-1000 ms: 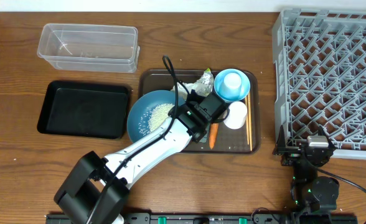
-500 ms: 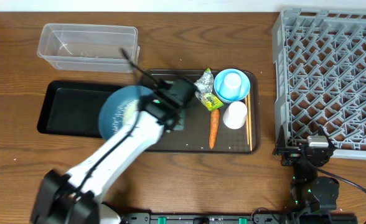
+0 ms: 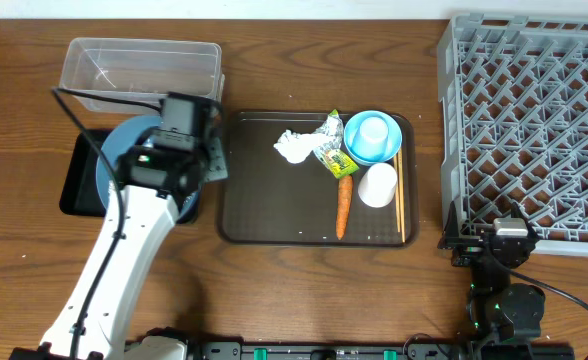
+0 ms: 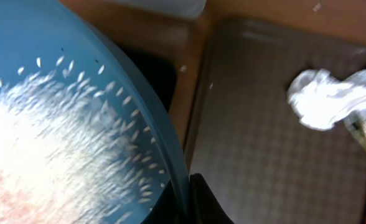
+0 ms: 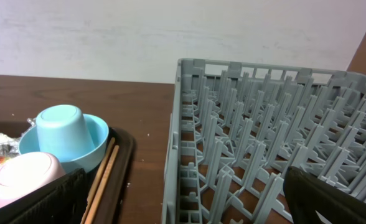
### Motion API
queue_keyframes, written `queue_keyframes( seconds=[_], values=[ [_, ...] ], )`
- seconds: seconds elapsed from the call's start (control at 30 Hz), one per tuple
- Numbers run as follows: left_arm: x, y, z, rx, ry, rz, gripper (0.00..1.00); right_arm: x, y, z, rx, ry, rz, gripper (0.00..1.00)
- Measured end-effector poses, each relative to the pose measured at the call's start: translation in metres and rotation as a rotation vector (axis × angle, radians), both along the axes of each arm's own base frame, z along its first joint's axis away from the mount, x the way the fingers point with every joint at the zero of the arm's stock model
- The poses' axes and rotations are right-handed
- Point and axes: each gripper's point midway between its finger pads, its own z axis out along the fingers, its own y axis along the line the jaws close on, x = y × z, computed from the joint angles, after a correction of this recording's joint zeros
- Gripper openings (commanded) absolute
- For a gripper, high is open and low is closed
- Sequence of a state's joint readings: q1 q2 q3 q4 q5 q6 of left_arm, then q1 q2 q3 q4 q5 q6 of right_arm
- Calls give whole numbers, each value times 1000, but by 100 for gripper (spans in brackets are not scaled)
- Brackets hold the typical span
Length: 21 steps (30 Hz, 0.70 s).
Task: Sort waste into correct bins and load items into the dishwasher rack
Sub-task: 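Lift the blue bowl and carry it left over the black tray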
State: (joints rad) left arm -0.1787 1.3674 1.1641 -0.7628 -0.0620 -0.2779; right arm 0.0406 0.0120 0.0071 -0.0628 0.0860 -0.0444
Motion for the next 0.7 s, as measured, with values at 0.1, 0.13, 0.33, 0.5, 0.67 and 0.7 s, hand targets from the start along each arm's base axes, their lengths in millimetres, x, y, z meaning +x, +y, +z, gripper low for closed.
queue_keyframes(
  seconds=[0.1, 0.13, 0.33, 0.5, 0.67, 0.7],
  values=[
    [12, 1, 6, -38, -43, -43, 6, 0, 0, 0, 0, 0, 0, 99],
    [15, -1, 8, -46, -59, -59, 6, 0, 0, 0, 0, 0, 0, 99],
    [35, -12, 21, -76, -152, -125, 6, 0, 0, 0, 0, 0, 0, 99],
    [53, -16, 19, -84, -193, -138, 6, 0, 0, 0, 0, 0, 0, 99],
    [66, -19, -5, -92, -156, -134, 6, 0, 0, 0, 0, 0, 0, 99],
    [67, -19, -9, -97, -146, -127, 6, 0, 0, 0, 0, 0, 0, 99]
  ],
)
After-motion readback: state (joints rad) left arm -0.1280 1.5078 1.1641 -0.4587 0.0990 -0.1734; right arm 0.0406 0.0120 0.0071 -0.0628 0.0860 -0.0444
